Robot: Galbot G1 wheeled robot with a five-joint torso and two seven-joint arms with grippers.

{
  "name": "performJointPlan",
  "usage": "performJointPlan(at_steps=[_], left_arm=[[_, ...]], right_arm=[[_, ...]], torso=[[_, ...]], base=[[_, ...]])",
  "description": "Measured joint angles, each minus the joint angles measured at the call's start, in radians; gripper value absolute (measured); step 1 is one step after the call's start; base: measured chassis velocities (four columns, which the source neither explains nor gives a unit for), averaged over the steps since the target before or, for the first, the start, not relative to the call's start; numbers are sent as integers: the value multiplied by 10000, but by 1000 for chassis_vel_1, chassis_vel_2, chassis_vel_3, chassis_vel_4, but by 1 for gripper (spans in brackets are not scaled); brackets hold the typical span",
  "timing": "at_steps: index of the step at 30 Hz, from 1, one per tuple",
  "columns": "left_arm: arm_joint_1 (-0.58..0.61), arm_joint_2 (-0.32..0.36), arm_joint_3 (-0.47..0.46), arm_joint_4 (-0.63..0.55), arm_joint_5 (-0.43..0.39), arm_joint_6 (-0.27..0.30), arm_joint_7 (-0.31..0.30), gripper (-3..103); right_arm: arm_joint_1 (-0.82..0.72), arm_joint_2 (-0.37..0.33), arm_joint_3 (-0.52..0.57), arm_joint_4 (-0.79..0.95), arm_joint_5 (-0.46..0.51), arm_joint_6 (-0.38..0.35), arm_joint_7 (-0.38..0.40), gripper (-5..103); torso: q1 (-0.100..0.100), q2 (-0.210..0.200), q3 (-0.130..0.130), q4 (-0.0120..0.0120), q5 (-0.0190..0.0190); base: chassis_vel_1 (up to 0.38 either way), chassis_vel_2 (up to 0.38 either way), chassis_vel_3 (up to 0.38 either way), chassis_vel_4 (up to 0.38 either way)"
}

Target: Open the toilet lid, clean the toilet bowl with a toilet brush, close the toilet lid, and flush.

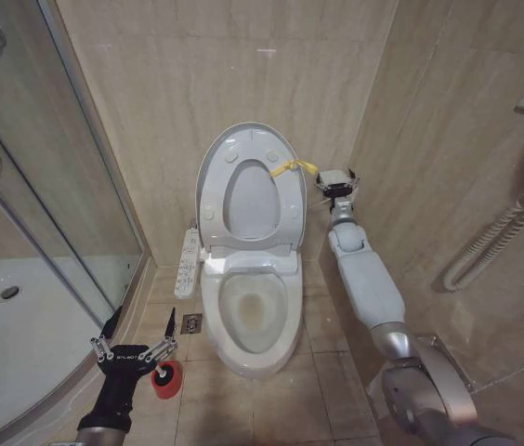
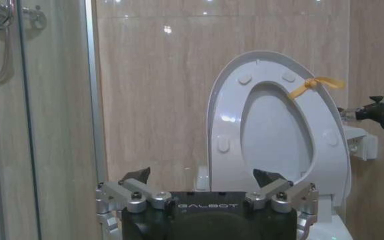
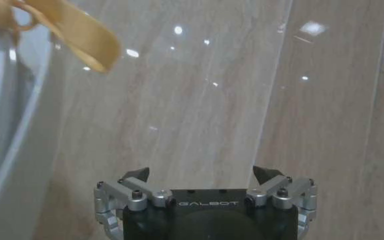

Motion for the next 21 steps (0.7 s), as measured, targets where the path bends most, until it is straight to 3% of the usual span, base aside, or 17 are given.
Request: performJointPlan(at_steps=[6, 9, 13, 21], left_arm=[[0, 0, 0, 0, 0, 0, 0, 100], [0, 0, 0, 0, 0, 0, 0, 100], [0, 0, 0, 0, 0, 0, 0, 100], [0, 0, 0, 0, 0, 0, 0, 100]], right_arm=[[-128, 328, -140, 54, -22, 93, 124, 100], [-200, 425, -310, 190, 103, 95, 178, 100], [-291, 439, -461, 359, 303, 88, 178, 100], [-1286, -197, -1061, 1827, 924, -134, 89, 100]], torso=[[0, 0, 0, 3, -1], [0, 0, -1, -12, -2], [0, 0, -1, -14, -1], [-2, 1, -3, -7, -1]], base=[[0, 0, 0, 0], [0, 0, 0, 0], [0, 0, 0, 0], [0, 0, 0, 0]])
